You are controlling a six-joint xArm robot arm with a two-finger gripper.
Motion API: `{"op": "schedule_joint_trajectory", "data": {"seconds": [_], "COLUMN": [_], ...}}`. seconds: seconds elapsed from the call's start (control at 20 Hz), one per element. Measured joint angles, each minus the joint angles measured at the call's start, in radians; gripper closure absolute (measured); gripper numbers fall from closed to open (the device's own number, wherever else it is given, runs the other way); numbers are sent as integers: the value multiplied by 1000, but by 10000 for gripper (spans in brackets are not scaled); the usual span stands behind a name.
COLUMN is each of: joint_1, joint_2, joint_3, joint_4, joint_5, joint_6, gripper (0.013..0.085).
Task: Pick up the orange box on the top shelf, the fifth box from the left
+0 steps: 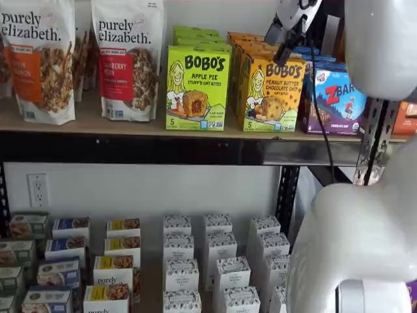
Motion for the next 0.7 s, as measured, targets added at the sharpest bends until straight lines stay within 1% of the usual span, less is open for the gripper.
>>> {"op": "schedule_joint_trajectory", "data": {"seconds": [0.25,0.45,0.7], "joint_1": [24,37,57], "joint_2": [5,12,34], "joint_3": [-3,-3,-27], "joint_4": [-74,-112,-170], "joint_5": [-3,-1,35], "joint_6": [4,7,16], "gripper": [130,130,130]}}
